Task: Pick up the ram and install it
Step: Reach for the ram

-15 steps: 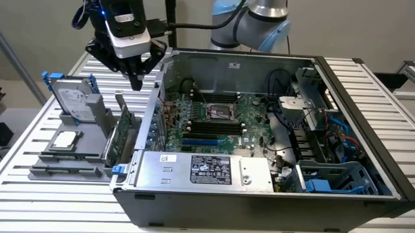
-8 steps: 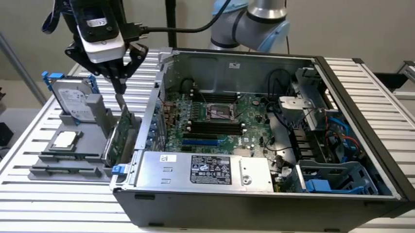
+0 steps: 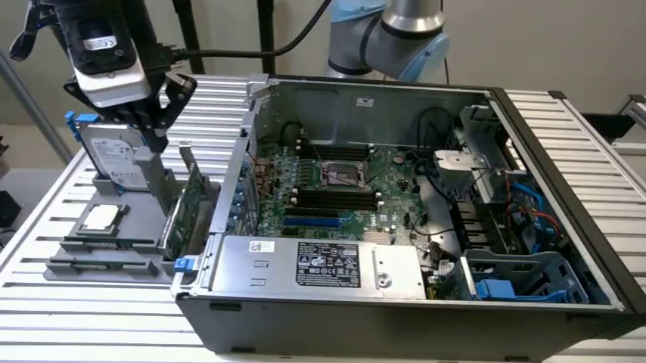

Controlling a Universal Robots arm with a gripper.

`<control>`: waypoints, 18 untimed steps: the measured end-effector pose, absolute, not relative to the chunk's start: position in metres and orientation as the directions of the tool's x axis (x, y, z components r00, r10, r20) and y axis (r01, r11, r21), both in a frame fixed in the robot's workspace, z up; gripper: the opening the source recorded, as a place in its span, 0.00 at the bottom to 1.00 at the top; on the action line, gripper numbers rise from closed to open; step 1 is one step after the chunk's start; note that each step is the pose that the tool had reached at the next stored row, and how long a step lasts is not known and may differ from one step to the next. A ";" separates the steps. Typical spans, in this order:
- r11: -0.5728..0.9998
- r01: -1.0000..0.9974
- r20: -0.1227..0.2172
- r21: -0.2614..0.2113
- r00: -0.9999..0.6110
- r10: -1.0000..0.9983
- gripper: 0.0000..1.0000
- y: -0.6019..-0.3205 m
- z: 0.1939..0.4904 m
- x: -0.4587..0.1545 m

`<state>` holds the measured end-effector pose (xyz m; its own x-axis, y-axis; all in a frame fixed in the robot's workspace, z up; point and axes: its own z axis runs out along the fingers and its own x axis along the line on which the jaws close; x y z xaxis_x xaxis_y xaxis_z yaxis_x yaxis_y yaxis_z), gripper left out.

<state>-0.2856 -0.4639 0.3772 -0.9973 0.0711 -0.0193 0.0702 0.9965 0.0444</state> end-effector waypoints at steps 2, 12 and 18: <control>0.997 0.070 -0.019 0.044 -0.997 0.071 0.00 -0.466 0.376 -0.294; 0.997 0.070 -0.019 0.042 -0.997 0.071 0.00 -0.476 0.372 -0.335; 0.997 0.070 -0.019 0.041 -0.997 0.071 0.00 -0.481 0.367 -0.358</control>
